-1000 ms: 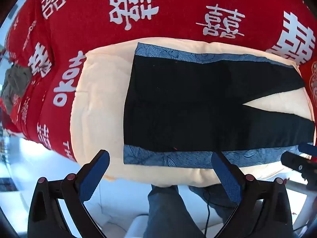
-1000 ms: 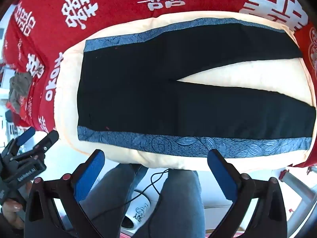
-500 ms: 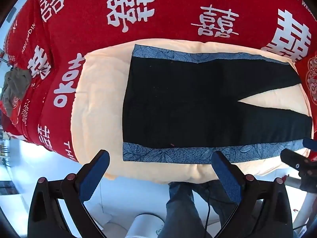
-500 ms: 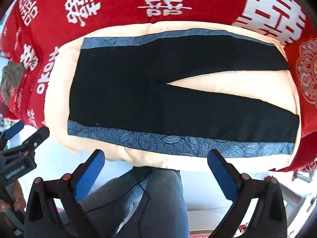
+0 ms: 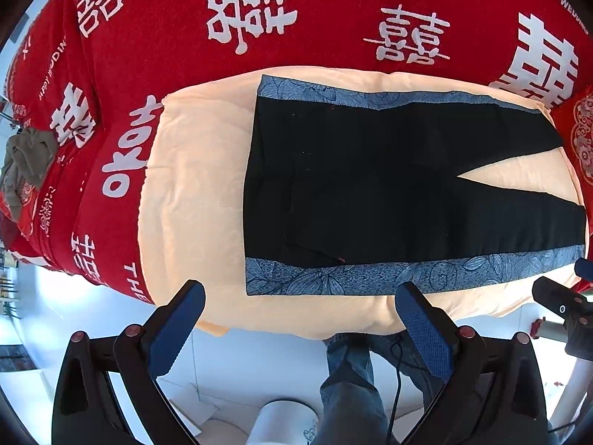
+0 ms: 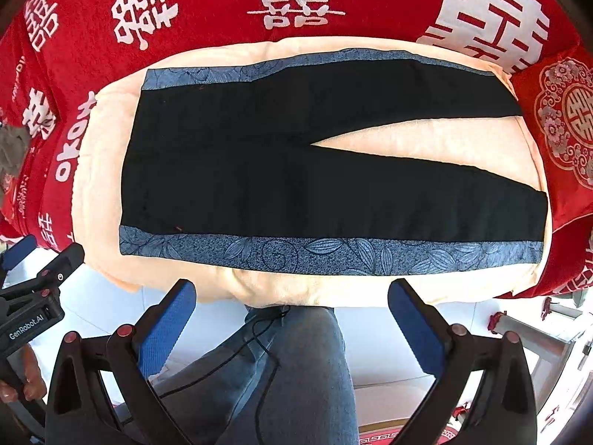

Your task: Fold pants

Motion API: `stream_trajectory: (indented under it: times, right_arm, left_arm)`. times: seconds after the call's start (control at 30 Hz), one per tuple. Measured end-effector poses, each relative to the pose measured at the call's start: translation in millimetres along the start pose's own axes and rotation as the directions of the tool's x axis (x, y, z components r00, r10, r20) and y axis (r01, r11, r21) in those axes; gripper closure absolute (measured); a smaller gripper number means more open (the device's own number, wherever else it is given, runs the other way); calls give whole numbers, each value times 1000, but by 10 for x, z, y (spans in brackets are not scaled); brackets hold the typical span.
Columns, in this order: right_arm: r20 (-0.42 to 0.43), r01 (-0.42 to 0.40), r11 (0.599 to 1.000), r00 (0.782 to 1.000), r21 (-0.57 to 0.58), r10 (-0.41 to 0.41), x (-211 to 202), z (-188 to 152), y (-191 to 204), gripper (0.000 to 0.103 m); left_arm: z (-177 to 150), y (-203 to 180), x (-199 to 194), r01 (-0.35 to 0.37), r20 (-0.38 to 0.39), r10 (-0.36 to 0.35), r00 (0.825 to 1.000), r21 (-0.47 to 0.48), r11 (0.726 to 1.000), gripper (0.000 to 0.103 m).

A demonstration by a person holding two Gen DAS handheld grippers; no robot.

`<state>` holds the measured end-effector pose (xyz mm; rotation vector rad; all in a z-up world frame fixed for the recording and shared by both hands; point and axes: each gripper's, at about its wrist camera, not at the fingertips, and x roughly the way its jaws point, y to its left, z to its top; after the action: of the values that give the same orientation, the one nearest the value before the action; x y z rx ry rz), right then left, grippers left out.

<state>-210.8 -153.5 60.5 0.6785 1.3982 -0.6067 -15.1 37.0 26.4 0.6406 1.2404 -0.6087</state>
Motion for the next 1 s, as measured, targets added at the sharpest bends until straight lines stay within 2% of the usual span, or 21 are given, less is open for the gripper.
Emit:
stream_trajectory:
  times: [0.6, 1.0]
  right_arm:
    - [11, 31, 999, 999, 35, -32, -29, -68, 63, 0]
    - [7, 55, 997, 998, 50, -55, 9, -77, 64, 0]
  left_arm:
    - [-25, 41, -39, 13, 32, -14, 999, 39, 999, 0]
    - [-31, 51, 50, 39, 12, -40, 999, 37, 999, 0]
